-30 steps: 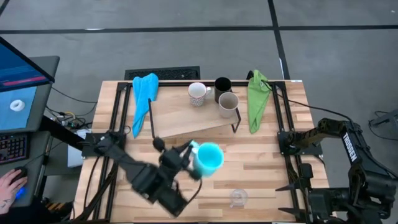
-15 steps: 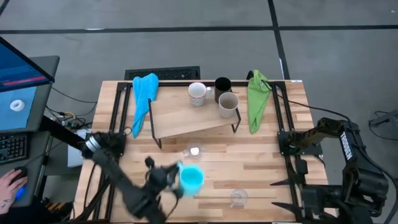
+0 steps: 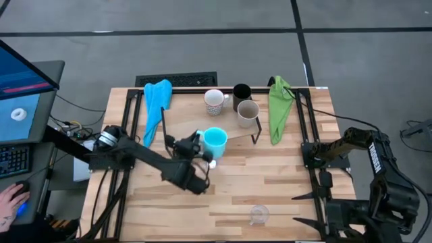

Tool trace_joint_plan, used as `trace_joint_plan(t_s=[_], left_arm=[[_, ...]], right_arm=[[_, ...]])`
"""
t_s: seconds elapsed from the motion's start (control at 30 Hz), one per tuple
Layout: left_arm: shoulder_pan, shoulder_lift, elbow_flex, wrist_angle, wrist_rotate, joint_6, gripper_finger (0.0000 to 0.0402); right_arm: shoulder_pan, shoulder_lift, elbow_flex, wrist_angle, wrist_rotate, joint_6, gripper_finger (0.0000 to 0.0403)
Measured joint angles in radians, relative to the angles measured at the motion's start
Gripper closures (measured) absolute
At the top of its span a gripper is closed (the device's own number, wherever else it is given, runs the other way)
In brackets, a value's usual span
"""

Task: Stack small to large cups/mugs on shelf
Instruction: Put the blue mug on the shelf

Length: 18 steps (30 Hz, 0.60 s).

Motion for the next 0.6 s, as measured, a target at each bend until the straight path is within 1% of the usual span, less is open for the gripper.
trace_joint_plan(t_s=[0.1, 0.23, 0.43, 0.53, 0.6], left_arm=[[0.046, 0.002, 0.002, 0.056, -0.02, 0.086, 0.0401], [0.095, 0.004, -0.025, 0.143, -0.058, 0.148, 0.0401], [0.144, 0.003, -0.102, 0.261, -0.072, 0.142, 0.0401], [0.169, 0.003, -0.158, 0.395, -0.072, 0.13, 0.0401], [0.179, 0.003, -0.182, 0.477, -0.071, 0.17, 0.0401]], right_arm=[[0.0, 0.0, 0.0, 0.0, 0.0, 0.002, 0.0149], [0.0, 0.0, 0.0, -0.007, 0.0, 0.027, 0.0149], [0.0, 0.0, 0.0, -0.01, 0.0, 0.052, 0.0149], [0.0, 0.0, 0.0, -0.01, 0.0, 0.053, 0.0149], [0.0, 0.0, 0.0, -0.01, 0.0, 0.054, 0.0149]])
